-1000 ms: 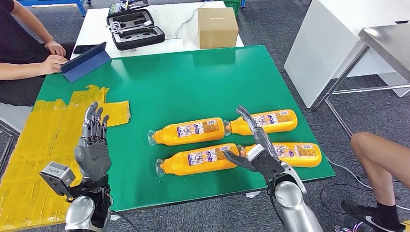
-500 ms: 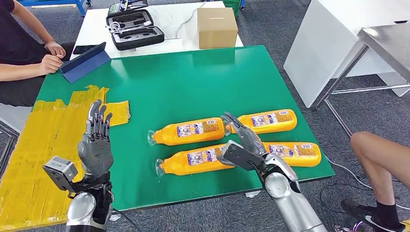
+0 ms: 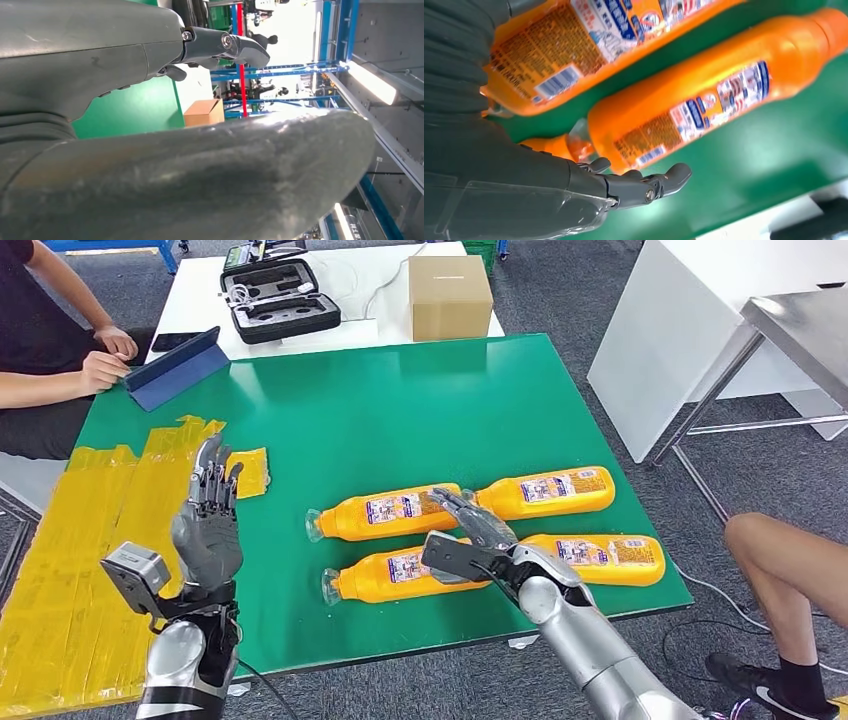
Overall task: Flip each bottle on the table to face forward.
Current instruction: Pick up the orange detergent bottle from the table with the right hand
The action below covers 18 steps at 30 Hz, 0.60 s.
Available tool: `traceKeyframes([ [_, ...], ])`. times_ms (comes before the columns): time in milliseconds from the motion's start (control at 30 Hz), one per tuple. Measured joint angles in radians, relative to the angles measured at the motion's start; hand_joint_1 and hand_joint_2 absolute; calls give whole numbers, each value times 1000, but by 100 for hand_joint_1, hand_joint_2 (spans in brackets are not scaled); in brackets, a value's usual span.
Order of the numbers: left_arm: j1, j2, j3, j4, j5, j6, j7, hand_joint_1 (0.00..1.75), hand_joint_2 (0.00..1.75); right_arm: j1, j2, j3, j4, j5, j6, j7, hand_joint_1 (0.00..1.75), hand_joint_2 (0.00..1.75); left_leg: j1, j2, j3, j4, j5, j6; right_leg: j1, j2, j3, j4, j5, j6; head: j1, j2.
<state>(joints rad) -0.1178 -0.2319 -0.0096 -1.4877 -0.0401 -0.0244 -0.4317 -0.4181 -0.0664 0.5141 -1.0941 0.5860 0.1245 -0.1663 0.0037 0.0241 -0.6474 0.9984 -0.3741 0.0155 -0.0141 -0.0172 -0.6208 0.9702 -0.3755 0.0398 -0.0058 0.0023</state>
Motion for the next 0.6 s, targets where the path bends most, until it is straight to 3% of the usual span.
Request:
traceKeyframes([
  [433,-19,0,-2,43,12,3,2,0,0,-22,-19,124,24,-80,86,-22,0,175,0,0,0,0,0,0,0,0,0,0,0,0,0,0],
  [600,-21,1,0,55,21,4,-4,0,0,-34,-79,185,-34,-101,144,44,0,175,0,0,0,0,0,0,0,0,0,0,0,0,0,0],
])
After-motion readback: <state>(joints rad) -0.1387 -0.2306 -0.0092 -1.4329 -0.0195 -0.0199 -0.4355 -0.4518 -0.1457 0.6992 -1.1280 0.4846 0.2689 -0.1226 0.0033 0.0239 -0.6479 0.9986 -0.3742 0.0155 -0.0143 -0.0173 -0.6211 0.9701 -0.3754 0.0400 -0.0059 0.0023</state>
